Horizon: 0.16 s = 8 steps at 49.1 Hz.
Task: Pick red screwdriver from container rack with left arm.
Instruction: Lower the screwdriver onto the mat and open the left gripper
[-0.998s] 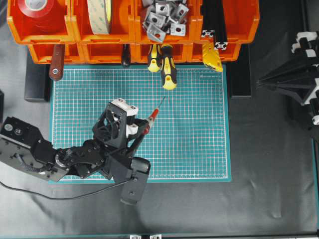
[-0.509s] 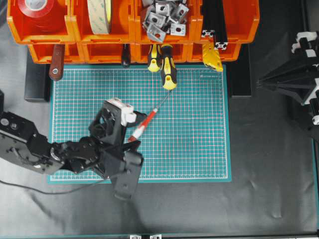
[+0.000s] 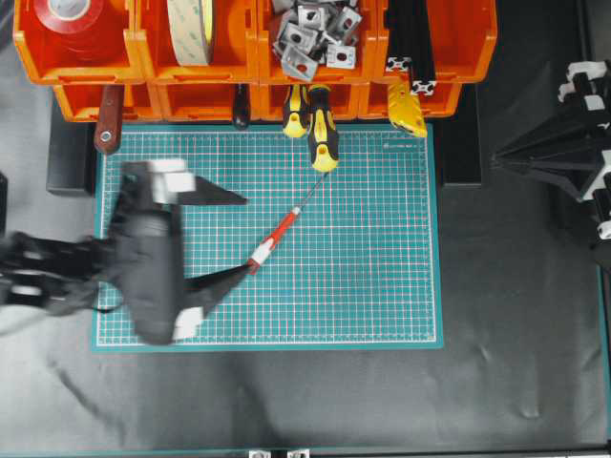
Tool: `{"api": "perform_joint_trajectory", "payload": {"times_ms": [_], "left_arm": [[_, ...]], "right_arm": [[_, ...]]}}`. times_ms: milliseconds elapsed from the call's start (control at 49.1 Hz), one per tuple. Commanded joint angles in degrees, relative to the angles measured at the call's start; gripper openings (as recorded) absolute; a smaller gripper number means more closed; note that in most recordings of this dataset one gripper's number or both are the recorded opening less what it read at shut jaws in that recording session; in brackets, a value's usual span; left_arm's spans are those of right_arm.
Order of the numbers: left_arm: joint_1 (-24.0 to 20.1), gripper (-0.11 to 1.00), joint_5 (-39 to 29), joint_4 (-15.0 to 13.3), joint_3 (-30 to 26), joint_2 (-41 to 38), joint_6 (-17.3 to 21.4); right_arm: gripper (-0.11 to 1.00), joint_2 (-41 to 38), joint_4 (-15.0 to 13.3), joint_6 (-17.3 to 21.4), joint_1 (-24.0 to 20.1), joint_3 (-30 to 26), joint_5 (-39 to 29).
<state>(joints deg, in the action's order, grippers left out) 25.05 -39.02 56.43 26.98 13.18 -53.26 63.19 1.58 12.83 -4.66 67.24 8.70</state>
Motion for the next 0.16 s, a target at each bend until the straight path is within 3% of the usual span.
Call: {"api": "perform_joint_trajectory", "payload": {"times_ms": [0, 143], "left_arm": [[0.4, 0.86, 0.4, 0.3, 0.9, 6.1, -0.1], [0.3, 0.86, 1.1, 0.2, 3.7, 13.4, -0.4]], "right_arm": [[0.0, -0.1, 0.1, 0.0, -0.1, -1.7, 0.3], [0.0, 0.4, 0.1, 0.0, -0.1, -1.7, 0.2]]}}
